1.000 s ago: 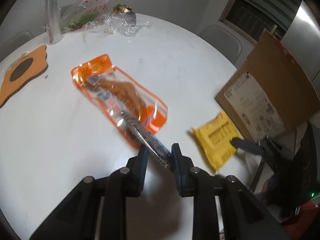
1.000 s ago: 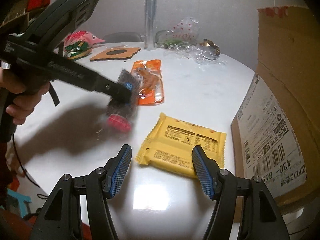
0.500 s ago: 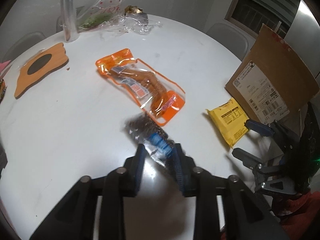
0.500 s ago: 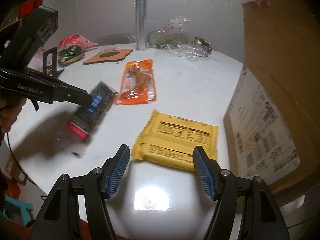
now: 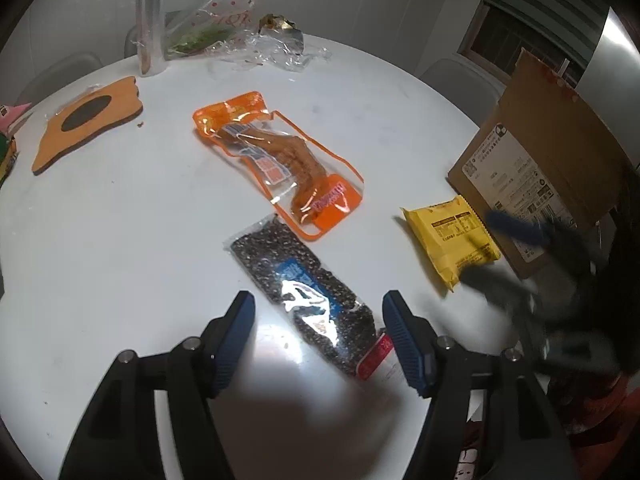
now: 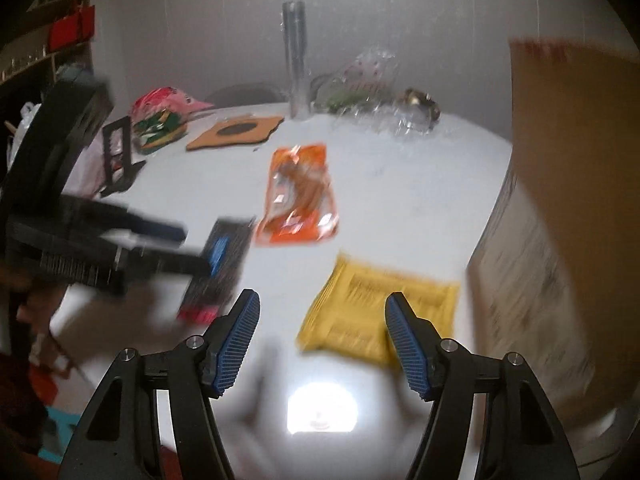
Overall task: Organize snacks
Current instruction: 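Grasp the black sesame bar with the left tool while the right tool grasps the yellow biscuit packet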
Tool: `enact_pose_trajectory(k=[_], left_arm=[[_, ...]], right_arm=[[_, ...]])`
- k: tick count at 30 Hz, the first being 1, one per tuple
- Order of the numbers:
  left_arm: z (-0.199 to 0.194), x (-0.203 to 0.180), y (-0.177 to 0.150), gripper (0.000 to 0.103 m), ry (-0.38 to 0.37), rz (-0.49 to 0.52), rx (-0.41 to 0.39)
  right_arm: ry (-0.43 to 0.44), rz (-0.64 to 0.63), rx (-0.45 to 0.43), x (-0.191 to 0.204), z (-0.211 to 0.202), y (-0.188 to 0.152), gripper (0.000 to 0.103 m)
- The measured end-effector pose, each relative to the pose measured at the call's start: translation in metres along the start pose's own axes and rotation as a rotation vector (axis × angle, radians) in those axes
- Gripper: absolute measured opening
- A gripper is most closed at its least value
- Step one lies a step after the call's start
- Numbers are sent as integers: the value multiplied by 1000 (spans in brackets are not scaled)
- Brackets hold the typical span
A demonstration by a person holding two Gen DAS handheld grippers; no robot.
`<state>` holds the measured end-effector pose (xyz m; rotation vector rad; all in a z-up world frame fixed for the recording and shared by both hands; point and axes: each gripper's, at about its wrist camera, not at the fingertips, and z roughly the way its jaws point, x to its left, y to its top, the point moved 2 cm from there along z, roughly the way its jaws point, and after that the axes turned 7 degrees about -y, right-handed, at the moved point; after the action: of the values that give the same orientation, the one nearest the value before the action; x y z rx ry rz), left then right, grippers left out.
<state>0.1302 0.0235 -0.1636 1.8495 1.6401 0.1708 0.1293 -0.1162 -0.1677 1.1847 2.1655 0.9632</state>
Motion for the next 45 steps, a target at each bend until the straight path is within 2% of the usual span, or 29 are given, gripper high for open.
enact_pose_trajectory(k=[3,5,11,17,21,25,29,32,36,40,42,43,44,45], left_arm=[[5,-3,-2,64,-5,3,-2],[7,-3,-3,72,0,8,-7],[11,-2,-4,73,-13,15,-14],[19,-9,-6,73,11,69,-4],[16,-7,-10,73,18,88,-10],[10,0,-17,73,34,93,-11],[-1,16,-24,73,80,76,-16],[-8,25,-28,73,108,56,-21],[-11,20,-27,73,77,48,-33],[-7,10,-21,73,45,34,-33],[-3,6,-18,73,22,14,-28],[-1,4,-17,73,5,4,-25],[4,2,-14,73,-10,-15,-19],[7,0,-12,73,-8,-27,-12]], right_arm=[[0,-13,55,-5,19,17,63],[12,-13,98,-8,35,24,63],[18,5,196,-18,65,33,66],[-6,41,280,-24,70,30,66],[26,104,354,-26,65,21,67],[79,156,391,-27,51,13,71],[121,161,404,-25,36,2,75],[146,120,406,-18,24,-9,76],[145,30,374,-9,11,-22,78],[111,-14,333,-4,5,-33,77],[69,-40,294,-1,2,-37,77],[53,-49,280,0,1,-37,75],[37,-53,261,0,-1,-38,68],[28,-55,249,1,-1,-38,68]])
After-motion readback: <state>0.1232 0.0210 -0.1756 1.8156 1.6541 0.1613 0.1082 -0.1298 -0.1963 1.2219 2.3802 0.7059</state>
